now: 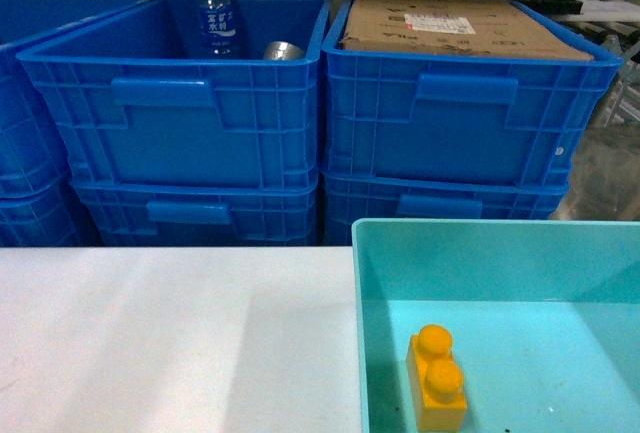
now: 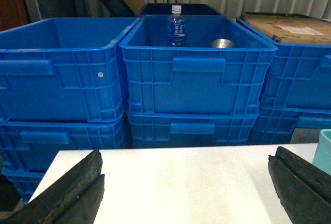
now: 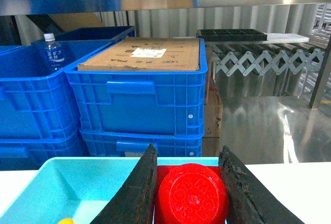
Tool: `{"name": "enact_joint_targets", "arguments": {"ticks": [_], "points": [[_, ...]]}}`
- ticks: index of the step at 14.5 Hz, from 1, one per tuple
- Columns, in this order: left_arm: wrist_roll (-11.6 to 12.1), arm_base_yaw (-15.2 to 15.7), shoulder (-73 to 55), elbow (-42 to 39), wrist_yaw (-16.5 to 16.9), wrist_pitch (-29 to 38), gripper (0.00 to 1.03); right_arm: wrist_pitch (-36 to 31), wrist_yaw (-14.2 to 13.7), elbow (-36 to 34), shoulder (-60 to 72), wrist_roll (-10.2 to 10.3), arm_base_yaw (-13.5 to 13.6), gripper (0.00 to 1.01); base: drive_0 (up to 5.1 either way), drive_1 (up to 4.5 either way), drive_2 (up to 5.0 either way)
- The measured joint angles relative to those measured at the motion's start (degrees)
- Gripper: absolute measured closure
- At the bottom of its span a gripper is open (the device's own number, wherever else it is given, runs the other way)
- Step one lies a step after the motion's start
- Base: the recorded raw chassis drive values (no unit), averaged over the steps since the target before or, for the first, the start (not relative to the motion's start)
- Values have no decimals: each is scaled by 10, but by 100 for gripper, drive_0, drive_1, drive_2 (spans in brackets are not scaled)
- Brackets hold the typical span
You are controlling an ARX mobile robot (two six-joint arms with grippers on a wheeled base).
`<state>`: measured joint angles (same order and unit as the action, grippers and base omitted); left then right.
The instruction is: Pick red block from blue box to shelf
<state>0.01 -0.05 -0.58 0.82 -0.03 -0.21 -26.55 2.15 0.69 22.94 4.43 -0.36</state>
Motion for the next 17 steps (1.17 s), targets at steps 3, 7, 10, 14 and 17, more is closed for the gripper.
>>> {"name": "enact_joint_targets", "arguments": {"ticks": [3,7,10,14,17], "points": [[0,0,0,0,0,0,5,0,0,0,0,0,0,73,0,0,0],[0,0,0,0,0,0,5,0,0,0,0,0,0,73,0,0,0],[0,0,0,0,0,0,5,0,0,0,0,0,0,73,0,0,0],[0,0,0,0,0,0,5,0,0,0,0,0,0,73,0,0,0],[0,0,0,0,0,-2,5,1,0,0,3,0,0,73,0,0,0]]}}
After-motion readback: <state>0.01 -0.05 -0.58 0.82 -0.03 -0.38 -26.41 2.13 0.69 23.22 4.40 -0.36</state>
